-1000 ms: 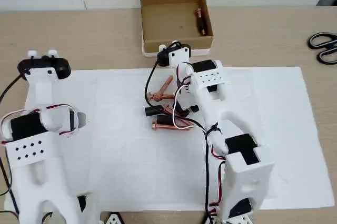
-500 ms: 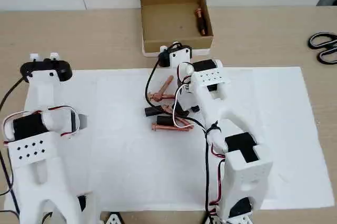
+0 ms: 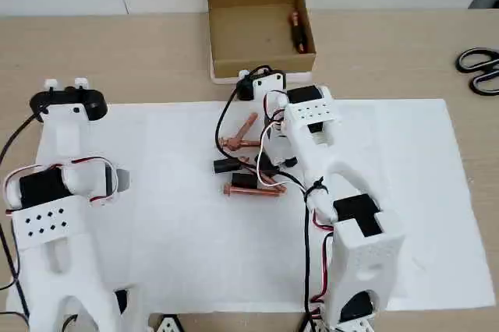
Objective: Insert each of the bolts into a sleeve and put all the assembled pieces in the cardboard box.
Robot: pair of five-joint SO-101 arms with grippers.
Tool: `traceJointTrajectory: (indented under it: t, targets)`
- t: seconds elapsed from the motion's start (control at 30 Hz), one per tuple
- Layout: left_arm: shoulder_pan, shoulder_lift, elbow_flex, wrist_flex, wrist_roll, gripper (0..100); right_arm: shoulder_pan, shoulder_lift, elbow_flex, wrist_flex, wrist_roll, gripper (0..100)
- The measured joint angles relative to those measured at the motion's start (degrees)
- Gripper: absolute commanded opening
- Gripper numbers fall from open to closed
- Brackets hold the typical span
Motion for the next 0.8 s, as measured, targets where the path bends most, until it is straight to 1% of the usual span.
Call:
traceJointTrajectory:
  t: [0.17, 0.33, 0.6, 0.8]
  targets:
    - [0.0, 0.0, 0.0, 0.0, 0.0, 22, 0.3, 1.5, -0.5, -0.3, 0.1, 12.1]
    - [0.0, 0.0, 0.0, 0.0, 0.0, 22, 0.5, 2.6, -2.9, 0.4, 0.1, 0.0]
    - [0.0, 0.0, 0.0, 0.0, 0.0, 22, 1.1, 5.2, -10.5, 7.2, 0.1, 0.9]
    - [0.0, 0.0, 0.0, 0.0, 0.0, 22, 3.3, 5.5, -19.6, 17.3, 0.1, 0.7]
